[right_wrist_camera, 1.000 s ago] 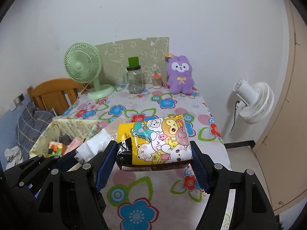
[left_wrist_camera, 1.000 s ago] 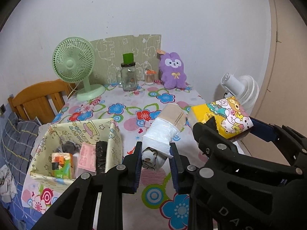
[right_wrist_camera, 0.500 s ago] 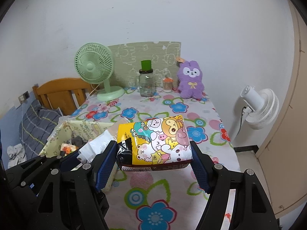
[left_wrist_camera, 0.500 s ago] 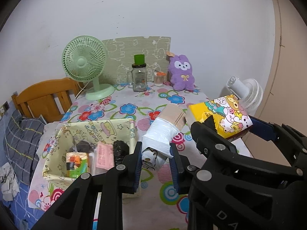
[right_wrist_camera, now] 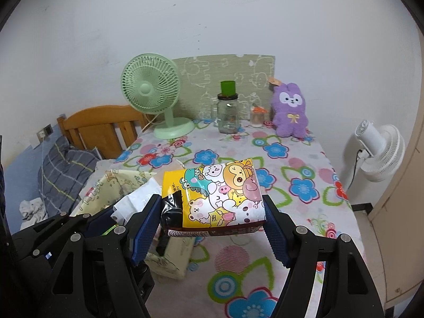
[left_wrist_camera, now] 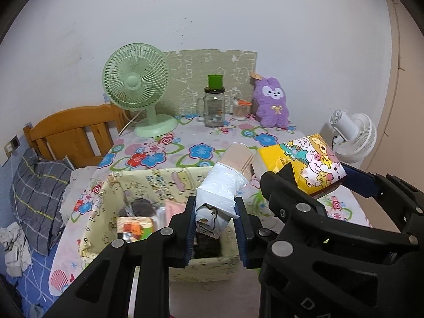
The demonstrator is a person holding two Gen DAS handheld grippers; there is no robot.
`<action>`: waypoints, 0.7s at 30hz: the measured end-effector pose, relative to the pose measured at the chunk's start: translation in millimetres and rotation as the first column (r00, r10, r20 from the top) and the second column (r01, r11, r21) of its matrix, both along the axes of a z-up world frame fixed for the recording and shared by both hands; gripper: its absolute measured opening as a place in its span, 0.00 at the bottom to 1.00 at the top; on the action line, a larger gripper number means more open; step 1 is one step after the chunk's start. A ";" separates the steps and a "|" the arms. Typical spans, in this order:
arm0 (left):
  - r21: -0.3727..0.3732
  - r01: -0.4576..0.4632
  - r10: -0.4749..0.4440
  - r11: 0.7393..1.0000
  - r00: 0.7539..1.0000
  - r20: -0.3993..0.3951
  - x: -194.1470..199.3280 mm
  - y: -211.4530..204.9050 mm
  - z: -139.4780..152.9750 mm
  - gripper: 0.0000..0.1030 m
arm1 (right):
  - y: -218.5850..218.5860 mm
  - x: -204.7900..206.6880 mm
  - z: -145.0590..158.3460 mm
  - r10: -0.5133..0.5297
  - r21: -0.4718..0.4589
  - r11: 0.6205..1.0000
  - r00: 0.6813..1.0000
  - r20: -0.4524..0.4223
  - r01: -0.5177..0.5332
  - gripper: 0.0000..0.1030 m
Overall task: Organize soft objects
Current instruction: 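Carry the towel and yellow cartoon box over the fabric box with both tools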
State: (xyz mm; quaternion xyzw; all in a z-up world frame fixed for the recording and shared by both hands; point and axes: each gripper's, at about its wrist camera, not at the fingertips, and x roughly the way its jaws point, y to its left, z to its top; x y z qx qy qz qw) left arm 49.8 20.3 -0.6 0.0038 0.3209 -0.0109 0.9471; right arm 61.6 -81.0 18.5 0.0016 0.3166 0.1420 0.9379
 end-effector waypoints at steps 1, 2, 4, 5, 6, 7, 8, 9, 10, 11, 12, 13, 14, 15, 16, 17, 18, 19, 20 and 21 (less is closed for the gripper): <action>0.000 -0.003 0.003 1.000 1.000 -0.003 2.2 2.9 -0.8 0.25 | 2.8 1.1 -0.7 0.004 -0.001 1.000 1.000 -0.001 -0.004 0.73; -0.001 -0.006 0.006 1.000 1.000 -0.008 4.5 6.6 -2.1 0.25 | 5.4 2.8 -1.6 0.008 -0.001 1.000 1.000 -0.003 -0.008 0.73; -0.005 -0.013 0.013 1.000 1.000 -0.015 8.4 12.5 -4.2 0.25 | 11.1 6.3 -3.1 0.017 0.003 1.000 1.000 -0.011 -0.017 0.73; -0.005 -0.018 0.018 1.000 1.000 -0.016 10.4 15.8 -5.5 0.26 | 14.4 8.5 -4.4 0.021 0.004 1.000 1.000 -0.015 -0.021 0.73; -0.005 -0.022 0.021 1.000 1.000 -0.018 11.7 18.1 -6.6 0.25 | 18.3 11.0 -5.9 0.026 0.002 1.000 0.999 -0.019 -0.026 0.73; -0.005 -0.025 0.025 1.000 0.999 -0.021 13.7 21.1 -7.7 0.25 | 21.8 13.2 -7.2 0.030 0.000 1.000 0.999 -0.022 -0.030 0.73; -0.006 -0.028 0.027 1.000 0.999 -0.024 15.1 23.7 -9.1 0.25 | 24.9 14.7 -8.0 0.032 -0.002 0.999 0.999 -0.024 -0.032 0.73; -0.007 -0.033 0.033 0.999 0.999 -0.028 17.2 27.6 -10.7 0.25 | 28.8 16.8 -9.6 0.035 -0.004 0.999 0.999 -0.028 -0.035 0.73; -0.008 -0.038 0.038 0.999 0.999 -0.030 18.6 30.4 -11.9 0.26 | 32.2 19.1 -11.0 0.039 -0.006 0.999 0.999 -0.032 -0.039 0.73; -0.009 -0.043 0.042 0.999 0.999 -0.033 20.4 33.6 -13.4 0.26 | 36.0 21.4 -12.5 0.043 -0.007 0.999 0.998 -0.036 -0.043 0.73; -0.011 -0.048 0.047 0.999 0.998 -0.037 22.0 37.4 -15.3 0.26 | 38.9 23.3 -13.7 0.046 -0.007 0.999 0.998 -0.039 -0.047 0.73; -0.012 -0.052 0.052 0.999 0.998 -0.040 23.7 40.1 -16.6 0.26 | 42.3 25.4 -15.4 0.050 -0.008 0.999 0.998 -0.043 -0.050 0.73; -0.013 -0.057 0.057 0.998 0.997 -0.044 25.2 43.4 -18.2 0.26 | 46.0 27.4 -17.2 0.053 -0.008 0.999 0.997 -0.047 -0.054 0.73; -0.015 -0.064 0.063 0.998 0.997 -0.049 26.7 46.8 -20.3 0.26 | 49.6 29.3 -18.9 0.056 -0.008 0.998 0.997 -0.051 -0.057 0.73; -0.017 -0.070 0.069 0.997 0.996 -0.053 28.2 50.2 -22.2 0.26 | 52.0 31.4 -20.3 0.058 -0.008 0.998 0.997 -0.053 -0.059 0.73; -0.019 -0.076 0.074 0.997 0.996 -0.055 29.7 53.0 -24.2 0.26 | 55.6 33.4 -22.2 0.062 -0.007 0.998 0.996 -0.058 -0.062 0.73; -0.019 -0.083 0.082 0.996 0.995 -0.062 31.7 56.8 -26.9 0.26 | 58.3 34.8 -24.0 0.066 -0.008 0.998 0.996 -0.064 -0.067 0.73; -0.020 -0.089 0.088 0.996 0.994 -0.067 33.2 59.7 -28.7 0.26 | 61.4 36.9 -26.4 0.071 -0.010 0.997 0.995 -0.071 -0.072 0.73; -0.022 -0.094 0.092 0.995 0.993 -0.073 34.4 62.8 -31.0 0.26 | 64.2 38.7 -28.5 0.074 -0.011 0.997 0.994 -0.077 -0.075 0.73; -0.024 -0.099 0.096 0.995 0.992 -0.079 35.5 65.8 -33.3 0.26 | 67.8 40.5 -30.9 0.079 -0.013 0.997 0.993 -0.085 -0.080 0.73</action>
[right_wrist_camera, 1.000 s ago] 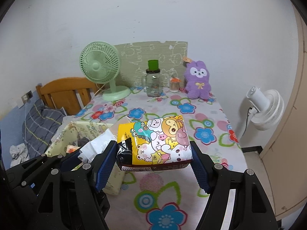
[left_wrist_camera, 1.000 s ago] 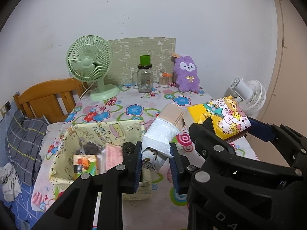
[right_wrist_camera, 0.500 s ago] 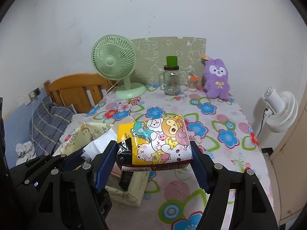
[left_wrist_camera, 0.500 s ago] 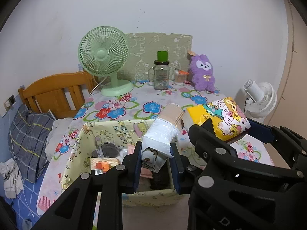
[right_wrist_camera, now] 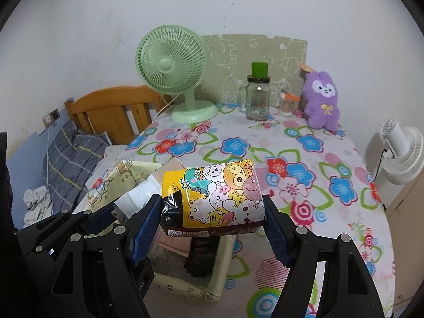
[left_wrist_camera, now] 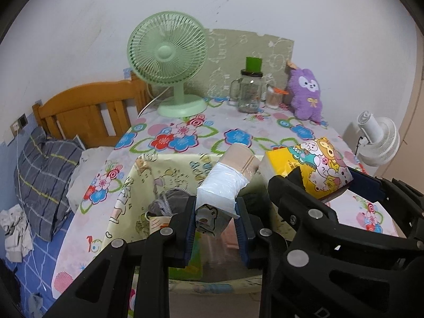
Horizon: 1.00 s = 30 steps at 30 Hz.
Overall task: Organize soft objects
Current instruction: 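Carry the towel and yellow cartoon box over the fabric box with both tools, then open the left tool over the box while the right tool releases the yellow box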
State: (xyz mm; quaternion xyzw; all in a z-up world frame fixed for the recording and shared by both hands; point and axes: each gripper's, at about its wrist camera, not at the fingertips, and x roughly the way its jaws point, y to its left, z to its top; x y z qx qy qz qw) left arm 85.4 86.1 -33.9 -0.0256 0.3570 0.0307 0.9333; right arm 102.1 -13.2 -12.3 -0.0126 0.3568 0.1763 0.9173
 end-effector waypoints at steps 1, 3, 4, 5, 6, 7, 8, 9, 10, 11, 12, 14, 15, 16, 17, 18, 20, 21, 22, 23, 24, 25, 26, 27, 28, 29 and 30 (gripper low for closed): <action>-0.002 -0.004 0.004 1.000 1.000 -0.005 1.4 2.7 -2.5 0.27 | 3.6 1.8 -2.3 0.004 -0.004 1.000 1.000 -0.006 -0.004 0.73; -0.005 -0.012 0.012 1.000 1.000 -0.015 3.6 8.1 -6.4 0.27 | 10.0 4.8 -6.4 0.011 -0.011 1.000 1.000 -0.015 -0.011 0.73; -0.006 -0.016 0.016 1.000 1.000 -0.020 5.0 11.0 -8.1 0.27 | 12.9 6.1 -8.3 0.014 -0.015 1.000 1.000 -0.019 -0.014 0.73; -0.007 -0.018 0.018 1.000 1.000 -0.025 6.1 13.9 -10.4 0.27 | 15.5 7.4 -10.0 0.017 -0.018 1.000 1.000 -0.023 -0.018 0.73; -0.007 -0.021 0.021 1.000 0.999 -0.029 6.8 15.6 -11.7 0.28 | 18.0 8.7 -11.9 0.021 -0.021 1.000 0.999 -0.028 -0.021 0.73; -0.008 -0.025 0.024 1.000 0.999 -0.031 7.4 17.9 -13.4 0.29 | 20.3 9.5 -13.3 0.025 -0.023 0.999 0.999 -0.032 -0.025 0.73; -0.011 -0.025 0.025 1.000 0.999 -0.033 7.9 19.8 -14.8 0.30 | 22.7 10.5 -14.9 0.029 -0.025 0.999 0.999 -0.036 -0.030 0.73; -0.013 -0.027 0.026 1.000 0.999 -0.039 8.6 21.5 -16.7 0.31 | 25.1 11.2 -16.4 0.033 -0.027 0.999 0.999 -0.039 -0.034 0.73; -0.015 -0.029 0.028 0.999 0.999 -0.041 8.7 23.3 -17.9 0.34 | 27.7 12.2 -18.2 0.038 -0.028 0.999 0.998 -0.044 -0.039 0.73; -0.016 -0.031 0.030 0.999 0.999 -0.045 8.8 24.8 -19.3 0.36 | 29.4 13.1 -19.6 0.042 -0.029 0.999 0.998 -0.049 -0.043 0.73; -0.016 -0.033 0.033 0.999 0.998 -0.053 8.8 26.8 -20.6 0.41 | 31.1 13.6 -20.7 0.044 -0.030 0.998 0.998 -0.051 -0.046 0.73; -0.018 -0.039 0.038 0.999 0.997 -0.062 8.7 29.6 -22.2 0.56 | 35.0 14.8 -23.2 0.053 -0.029 0.998 0.997 -0.058 -0.055 0.73; -0.015 -0.045 0.044 0.999 0.997 -0.062 8.1 30.9 -22.5 0.65 | 36.7 15.3 -24.3 0.058 -0.027 0.998 0.996 -0.063 -0.059 0.73; -0.012 -0.051 0.050 0.999 0.997 -0.060 7.5 32.4 -22.9 0.66 | 38.6 15.7 -25.4 0.062 -0.025 0.998 0.996 -0.067 -0.063 0.73; -0.010 -0.053 0.053 0.999 0.997 -0.058 6.7 33.5 -23.1 0.66 | 40.5 16.0 -26.2 0.066 -0.023 0.997 0.995 -0.070 -0.068 0.73; -0.009 -0.057 0.056 0.998 0.997 -0.060 6.4 35.0 -23.7 0.66 | 42.2 16.3 -27.1 0.072 -0.021 0.997 0.995 -0.074 -0.074 0.73; -0.008 -0.067 0.066 0.998 0.996 -0.063 6.0 37.9 -24.9 0.67 | 45.5 16.9 -28.7 0.080 -0.016 0.997 0.994 -0.080 -0.081 0.74; -0.008 -0.073 0.072 0.997 0.995 -0.066 6.3 39.6 -25.4 0.68 | 46.9 17.2 -29.5 0.085 -0.014 0.996 0.993 -0.083 -0.086 0.74; -0.007 -0.077 0.076 0.997 0.995 -0.068 6.2 40.7 -26.2 0.68 | 48.5 17.5 -30.2 0.091 -0.012 0.996 0.992 -0.085 -0.093 0.74; -0.006 -0.081 0.080 0.997 0.994 -0.071 6.1 41.6 -26.8 0.68 | 49.7 17.6 -30.6 0.096 -0.011 0.995 0.992 -0.085 -0.098 0.75; -0.005 -0.084 0.083 0.996 0.994 -0.073 5.7 42.2 -27.4 0.68 | 51.3 17.8 -31.6 0.105 -0.010 0.994 0.991 -0.089 -0.106 0.75; -0.004 -0.084 0.084 0.996 0.994 -0.075 5.4 42.5 -28.0 0.68 | 52.4 18.0 -32.1 0.110 -0.009 0.994 0.990 -0.092 -0.112 0.75; -0.004 -0.083 0.082 0.997 0.994 -0.075 4.9 42.3 -28.5 0.68 | 52.8 18.4 -32.5 0.113 -0.009 0.993 0.989 -0.092 -0.115 0.76; -0.005 -0.080 0.080 0.997 0.994 -0.075 4.4 41.6 -28.3 0.69 | 52.9 18.1 -32.5 0.113 -0.011 0.993 0.990 -0.089 -0.114 0.76; -0.006 -0.078 0.078 0.997 0.994 -0.074 4.3 40.8 -27.8 0.70 | 52.5 18.0 -32.3 0.110 -0.011 0.994 0.990 -0.084 -0.111 0.79; -0.007 -0.074 0.074 0.997 0.995 -0.073 3.7 39.7 -27.3 0.71 | 51.7 17.4 -31.7 0.106 -0.011 0.994 0.991 -0.077 -0.107 0.83; -0.007 -0.070 0.069 0.998 0.995 -0.070 2.9 38.2 -26.4 0.71 | 51.0 16.8 -30.9 0.102 -0.014 0.995 0.992 -0.069 -0.104 0.84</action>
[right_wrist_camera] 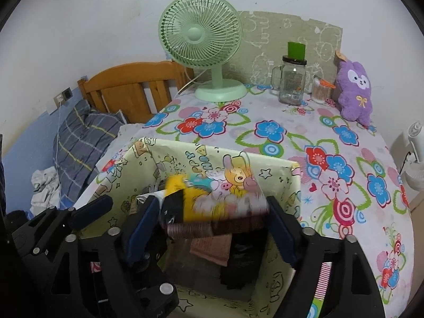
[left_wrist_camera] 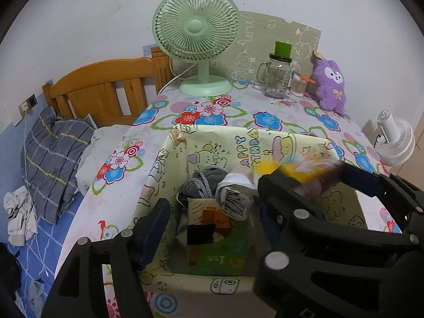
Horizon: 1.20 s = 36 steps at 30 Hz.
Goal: Organize soft objects
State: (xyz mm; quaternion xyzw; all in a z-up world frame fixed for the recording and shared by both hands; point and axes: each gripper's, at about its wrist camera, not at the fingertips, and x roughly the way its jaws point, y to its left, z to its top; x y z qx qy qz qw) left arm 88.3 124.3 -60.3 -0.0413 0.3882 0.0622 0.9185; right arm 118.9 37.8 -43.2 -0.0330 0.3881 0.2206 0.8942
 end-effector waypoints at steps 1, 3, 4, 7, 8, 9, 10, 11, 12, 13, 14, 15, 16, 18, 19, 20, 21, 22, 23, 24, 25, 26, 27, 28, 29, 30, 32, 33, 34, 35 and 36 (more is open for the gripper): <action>0.001 0.003 -0.003 1.000 1.000 0.004 -0.7 -1.5 1.1 0.72 | -1.1 -0.5 1.1 -0.002 0.000 1.000 1.000 0.008 0.002 0.87; 0.003 0.009 -0.009 1.000 1.000 0.010 -2.4 -3.9 3.6 0.72 | -4.0 -2.4 3.6 -0.005 -0.001 1.000 1.000 0.024 0.005 0.90; 0.003 0.011 -0.011 1.000 1.000 0.013 -3.1 -5.4 4.9 0.73 | -5.7 -3.8 5.3 -0.008 -0.003 1.000 0.999 0.031 0.008 0.90; 0.004 0.019 -0.019 1.000 1.000 0.022 -5.6 -10.6 8.9 0.74 | -11.7 -7.1 10.6 -0.018 -0.007 1.000 0.999 0.047 0.018 0.90; 0.005 0.022 -0.022 1.000 0.999 0.027 -6.6 -13.0 10.9 0.74 | -14.3 -8.2 12.4 -0.020 -0.009 1.000 0.999 0.050 0.021 0.90; 0.005 0.025 -0.025 1.000 0.999 0.032 -7.7 -15.4 12.9 0.75 | -17.2 -9.5 14.5 -0.025 -0.012 1.000 0.998 0.053 0.026 0.90; 0.006 0.028 -0.029 1.000 0.999 0.039 -9.1 -18.4 15.3 0.77 | -20.7 -11.1 16.9 -0.032 -0.013 0.999 0.998 0.058 0.033 0.90; 0.008 0.032 -0.033 0.999 0.998 0.047 -10.9 -21.6 17.9 0.78 | -24.3 -12.7 19.5 -0.039 -0.014 0.999 0.997 0.064 0.040 0.90; 0.009 0.036 -0.037 0.999 0.998 0.052 -12.6 -23.6 19.6 0.79 | -27.4 -14.6 21.6 -0.045 -0.014 0.999 0.997 0.069 0.046 0.90; 0.010 0.041 -0.042 0.999 0.997 0.059 -14.6 -26.8 22.5 0.80 | -31.5 -16.4 24.1 -0.052 -0.012 0.999 0.996 0.075 0.053 0.90; 0.011 0.044 -0.045 0.999 0.997 0.065 -16.0 -28.9 24.8 0.81 | -36.3 -18.6 27.3 -0.063 -0.011 0.998 0.995 0.083 0.064 0.90; 0.013 0.047 -0.048 0.999 0.996 0.074 -17.9 -31.9 27.6 0.82 | -39.8 -20.1 29.7 -0.073 -0.008 0.997 0.993 0.089 0.074 0.90; 0.017 0.048 -0.049 0.999 0.995 0.083 -19.7 -35.1 30.8 0.84 | -45.0 -22.0 32.5 -0.085 -0.002 0.996 0.992 0.094 0.086 0.90; 0.025 0.053 -0.056 0.998 0.994 0.098 -23.0 -40.9 36.2 0.86 | -54.9 -25.6 36.7 -0.101 0.009 0.995 0.990 0.095 0.101 0.90; 0.030 0.060 -0.062 0.998 0.992 0.106 -24.9 -44.3 39.2 0.87 | -60.9 -27.4 39.1 -0.111 0.014 0.994 0.989 0.095 0.111 0.90; 0.036 0.065 -0.069 0.997 0.991 0.114 -26.7 -47.6 42.0 0.88 | -66.9 -29.3 41.5 -0.121 0.019 0.993 0.988 0.098 0.120 0.90; 0.048 0.069 -0.075 0.996 0.989 0.126 -29.1 -51.6 45.6 0.90 | -71.1 -31.1 43.4 -0.128 0.024 0.992 0.987 0.100 0.127 0.90; 0.054 0.070 -0.077 0.996 0.988 0.131 -30.2 -54.8 47.9 0.91 | -77.0 -33.6 46.0 -0.138 0.029 0.990 0.985 0.104 0.135 0.90; 0.058 0.074 -0.082 0.996 0.987 0.139 -32.2 -58.7 51.1 0.91 | -81.8 -35.9 48.1 -0.145 0.034 0.989 0.983 0.110 0.142 0.90; 0.058 0.078 -0.085 0.995 0.986 0.144 -33.2 -61.6 53.1 0.92 | -88.6 -39.4 51.4 -0.156 0.040 0.988 0.981 0.120 0.152 0.90; 0.061 0.081 -0.089 0.995 0.984 0.152 -35.3 -65.3 55.8 0.92 | -92.8 -42.0 53.8 -0.163 0.044 0.986 0.979 0.126 0.158 0.90; 0.066 0.085 -0.095 0.994 0.982 0.162 -37.6 -69.9 59.0 0.92 | -98.8 -45.1 56.9 -0.172 0.048 0.985 0.976 0.135 0.167 0.90; 0.071 0.091 -0.101 0.993 0.980 0.169 -39.5 -73.8 61.7 0.92 | -103.4 -47.3 59.4 -0.179 0.049 0.984 0.974 0.142 0.174 0.90; 0.075 0.096 -0.108 0.993 0.979 0.175 -41.6 -77.3 64.2 0.92 | -108.8 -50.6 62.2 -0.188 0.050 0.982 0.970 0.151 0.183 0.90; 0.079 0.105 -0.118 0.991 0.976 0.184 -44.1 -82.2 67.4 0.92 | -113.4 -53.7 64.7 -0.196 0.052 0.980 0.968 0.159 0.190 0.90; 0.081 0.110 -0.124 0.991 0.974 0.190 -46.4 -85.5 69.6 0.93 | -118.9 -57.1 67.6 -0.204 0.054 0.979 0.965 0.168 0.198 0.90; 0.086 0.123 -0.138 0.989 0.969 0.206 -51.0 -94.0 75.4 0.93 | -130.4 -64.1 74.0 -0.223 0.058 0.975 0.957 0.184 0.216 0.90; 0.088 0.126 -0.142 0.988 0.967 0.213 -53.9 -97.3 77.9 0.93 | -135.8 -67.1 76.9 -0.232 0.061 0.973 0.954 0.193 0.224 0.90; 0.089 0.130 -0.146 0.988 0.964 0.220 -56.1 -100.2 80.1 0.94 | -139.7 -69.6 79.2 -0.238 0.063 0.971 0.951 0.199 0.230 0.90; 0.090 0.133 -0.151 0.987 0.962 0.228 -58.6 -104.1 83.0 0.94 | -145.1 -73.2 82.3 -0.246 0.067 0.969 0.947 0.208 0.238 0.90; 0.091 0.135 -0.153 0.987 0.960 0.233 -60.8 -107.0 84.7 0.95 | -149.1 -75.9 84.3 -0.253 0.069 0.967 0.943 0.215 0.244 0.90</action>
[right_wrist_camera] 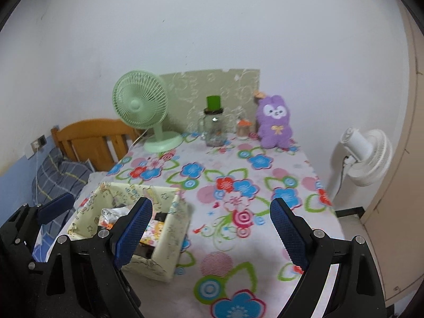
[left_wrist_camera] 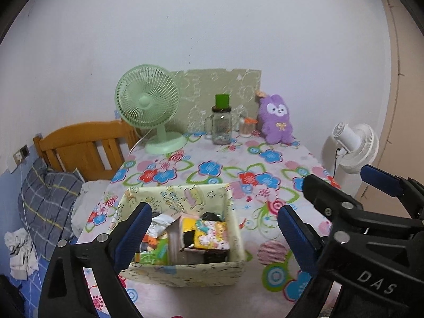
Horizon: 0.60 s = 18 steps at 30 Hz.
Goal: Organize soft objects
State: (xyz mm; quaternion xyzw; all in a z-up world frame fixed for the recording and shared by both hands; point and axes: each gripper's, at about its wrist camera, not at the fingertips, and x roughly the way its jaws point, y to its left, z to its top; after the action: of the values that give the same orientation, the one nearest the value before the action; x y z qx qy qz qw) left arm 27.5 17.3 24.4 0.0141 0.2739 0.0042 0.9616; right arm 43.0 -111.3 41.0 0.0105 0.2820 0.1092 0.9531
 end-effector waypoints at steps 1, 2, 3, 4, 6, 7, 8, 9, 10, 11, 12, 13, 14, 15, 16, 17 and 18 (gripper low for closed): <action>0.001 0.004 -0.004 1.000 1.000 0.007 -2.3 -3.2 2.3 0.95 | -5.4 -4.0 2.4 -0.010 0.001 1.000 1.000 0.010 0.010 0.90; 0.005 0.009 -0.009 1.000 1.000 0.016 -5.0 -7.0 4.8 0.95 | -10.6 -7.8 4.8 -0.019 0.001 1.000 1.000 0.019 0.019 0.90; 0.006 0.011 -0.011 1.000 1.000 0.022 -6.8 -9.2 6.4 0.96 | -14.3 -10.6 6.5 -0.025 0.000 1.000 0.999 0.026 0.025 0.90; 0.008 0.014 -0.015 1.000 0.999 0.028 -9.0 -11.9 8.5 0.96 | -18.8 -14.0 8.8 -0.033 -0.001 0.999 0.999 0.035 0.033 0.90; 0.006 0.018 -0.019 1.000 0.999 0.035 -12.4 -16.3 11.8 0.97 | -27.1 -20.3 12.5 -0.047 -0.002 0.999 0.998 0.051 0.047 0.90; 0.004 0.020 -0.020 1.000 0.999 0.035 -14.1 -18.4 13.2 0.97 | -31.8 -23.5 14.2 -0.054 -0.001 0.999 0.997 0.057 0.054 0.90; 0.003 0.023 -0.023 1.000 0.999 0.034 -15.9 -20.4 14.7 0.98 | -35.9 -26.2 15.8 -0.059 0.000 0.998 0.996 0.060 0.060 0.90; 0.004 0.026 -0.026 1.000 0.999 0.038 -17.9 -22.5 16.1 0.98 | -40.7 -29.5 17.3 -0.065 0.004 0.998 0.996 0.064 0.065 0.90; 0.006 0.027 -0.027 1.000 0.999 0.043 -20.5 -24.0 17.2 0.99 | -43.8 -32.3 18.2 -0.069 0.005 0.998 0.995 0.068 0.069 0.90; 0.008 0.027 -0.027 1.000 0.998 0.048 -22.7 -25.5 18.4 1.00 | -46.8 -34.3 19.1 -0.075 0.007 0.997 0.995 0.071 0.074 0.90; 0.011 0.029 -0.029 1.000 0.998 0.054 -26.5 -27.3 19.2 1.00 | -49.9 -36.8 20.2 -0.079 0.008 0.997 0.994 0.076 0.079 0.90; 0.012 0.029 -0.030 1.000 0.998 0.057 -27.9 -28.5 20.4 1.00 | -53.2 -39.8 21.6 -0.084 0.010 0.996 0.993 0.082 0.084 0.91; 0.013 0.028 -0.029 1.000 0.998 0.062 -30.4 -29.7 22.0 1.00 | -55.3 -41.7 22.1 -0.088 0.012 0.996 0.992 0.086 0.088 0.93; 0.012 0.027 -0.028 1.000 0.997 0.067 -32.4 -30.6 23.4 1.00 | -58.9 -45.2 23.5 -0.094 0.017 0.996 0.991 0.095 0.093 0.94; 0.011 0.024 -0.025 1.000 0.997 0.071 -34.2 -31.1 24.6 1.00 | -60.5 -46.8 23.9 -0.098 0.021 0.995 0.990 0.101 0.096 0.95; 0.009 0.022 -0.023 1.000 0.997 0.074 -35.6 -31.1 25.7 1.00 | -62.4 -49.0 24.6 -0.102 0.024 0.995 0.989 0.106 0.100 0.95; 0.008 0.020 -0.020 1.000 0.997 0.077 -37.0 -31.3 26.7 1.00 | -65.1 -51.6 25.7 -0.106 0.027 0.994 0.988 0.113 0.104 0.95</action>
State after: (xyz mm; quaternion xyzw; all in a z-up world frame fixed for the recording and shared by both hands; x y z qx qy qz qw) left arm -9.4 -14.0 51.1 0.0202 0.2367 -0.0039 0.9714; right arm -8.6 -176.5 66.7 0.0289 0.2248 0.0621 0.9720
